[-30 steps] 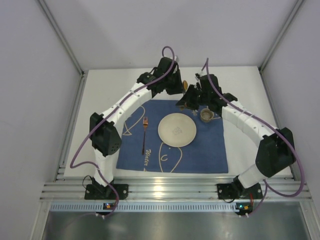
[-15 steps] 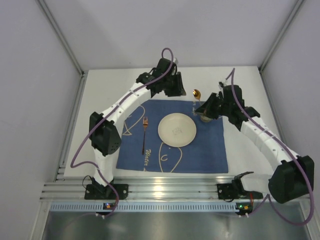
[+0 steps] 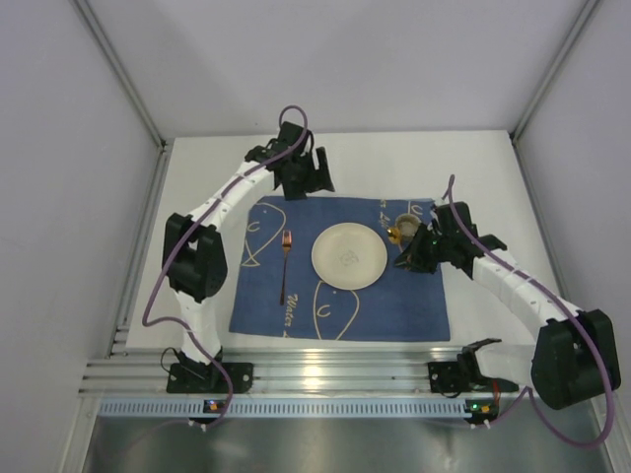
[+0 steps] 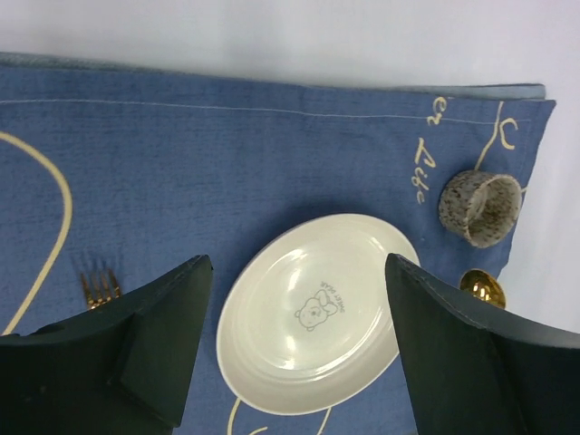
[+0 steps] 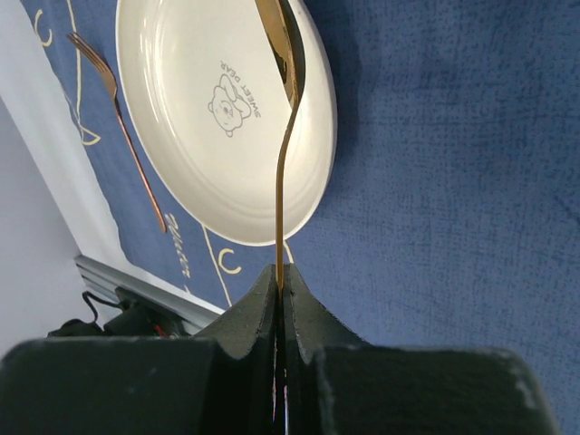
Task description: Set the dinner table for one person
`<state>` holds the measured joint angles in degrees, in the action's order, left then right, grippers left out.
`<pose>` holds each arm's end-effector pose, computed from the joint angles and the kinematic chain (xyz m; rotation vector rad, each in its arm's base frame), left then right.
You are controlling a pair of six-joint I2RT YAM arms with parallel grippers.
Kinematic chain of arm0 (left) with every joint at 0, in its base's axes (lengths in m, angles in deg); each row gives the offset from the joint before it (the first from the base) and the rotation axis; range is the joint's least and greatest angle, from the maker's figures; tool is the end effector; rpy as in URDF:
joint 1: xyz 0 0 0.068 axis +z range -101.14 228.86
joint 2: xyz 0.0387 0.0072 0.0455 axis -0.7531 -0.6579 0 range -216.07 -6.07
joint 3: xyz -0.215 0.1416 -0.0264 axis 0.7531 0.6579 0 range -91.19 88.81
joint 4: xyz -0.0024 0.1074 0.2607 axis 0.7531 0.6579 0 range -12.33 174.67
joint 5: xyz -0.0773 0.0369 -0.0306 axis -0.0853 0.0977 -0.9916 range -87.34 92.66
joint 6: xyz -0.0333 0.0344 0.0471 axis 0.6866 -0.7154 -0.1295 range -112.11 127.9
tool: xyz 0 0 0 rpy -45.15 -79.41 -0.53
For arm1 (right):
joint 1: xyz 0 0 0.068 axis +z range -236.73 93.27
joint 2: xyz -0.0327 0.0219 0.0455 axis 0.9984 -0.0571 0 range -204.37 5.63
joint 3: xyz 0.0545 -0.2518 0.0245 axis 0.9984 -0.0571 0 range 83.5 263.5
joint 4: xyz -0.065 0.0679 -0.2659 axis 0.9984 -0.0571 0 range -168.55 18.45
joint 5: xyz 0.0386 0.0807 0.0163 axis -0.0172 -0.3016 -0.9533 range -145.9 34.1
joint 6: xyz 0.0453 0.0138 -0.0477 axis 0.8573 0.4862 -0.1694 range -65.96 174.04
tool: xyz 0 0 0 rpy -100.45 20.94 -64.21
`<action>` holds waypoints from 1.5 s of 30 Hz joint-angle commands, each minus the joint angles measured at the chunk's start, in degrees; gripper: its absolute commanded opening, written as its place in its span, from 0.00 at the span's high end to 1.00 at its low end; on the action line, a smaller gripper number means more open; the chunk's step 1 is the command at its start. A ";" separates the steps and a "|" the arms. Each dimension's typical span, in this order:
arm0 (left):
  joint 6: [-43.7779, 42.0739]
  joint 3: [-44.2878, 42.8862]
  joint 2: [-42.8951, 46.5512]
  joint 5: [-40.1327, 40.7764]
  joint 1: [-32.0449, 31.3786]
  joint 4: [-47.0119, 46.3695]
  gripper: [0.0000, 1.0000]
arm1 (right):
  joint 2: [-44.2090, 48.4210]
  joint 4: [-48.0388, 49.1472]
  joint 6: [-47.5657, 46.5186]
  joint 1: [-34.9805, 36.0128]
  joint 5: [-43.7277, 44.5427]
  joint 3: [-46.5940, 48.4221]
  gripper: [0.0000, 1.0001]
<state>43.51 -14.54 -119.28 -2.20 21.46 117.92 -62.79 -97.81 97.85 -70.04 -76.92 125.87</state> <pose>0.4180 -0.2217 0.2585 -0.1423 2.5276 -0.5718 0.2533 0.0959 0.1841 0.4531 2.5849 0.8698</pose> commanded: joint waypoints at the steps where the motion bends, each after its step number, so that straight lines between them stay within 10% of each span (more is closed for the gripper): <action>1: -0.20 2.53 5.62 0.29 0.59 -2.45 0.18 | 0.66 -0.37 1.54 -0.16 2.29 0.17 1.00; 22: -1.69 8.70 8.36 0.12 2.00 -0.88 0.22 | -5.14 3.23 8.04 0.54 5.11 -4.84 1.00; 34: -1.78 6.94 6.69 -0.06 2.88 -1.14 0.23 | -7.43 -5.99 5.15 1.07 5.28 -0.71 0.41; 45: -3.09 6.50 6.86 1.69 5.33 -0.26 0.23 | -5.06 -20.84 -3.37 0.98 11.77 9.90 0.33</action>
<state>42.16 -5.36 -112.54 -1.90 25.57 118.05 -70.07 -113.33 98.55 -69.49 -68.77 130.59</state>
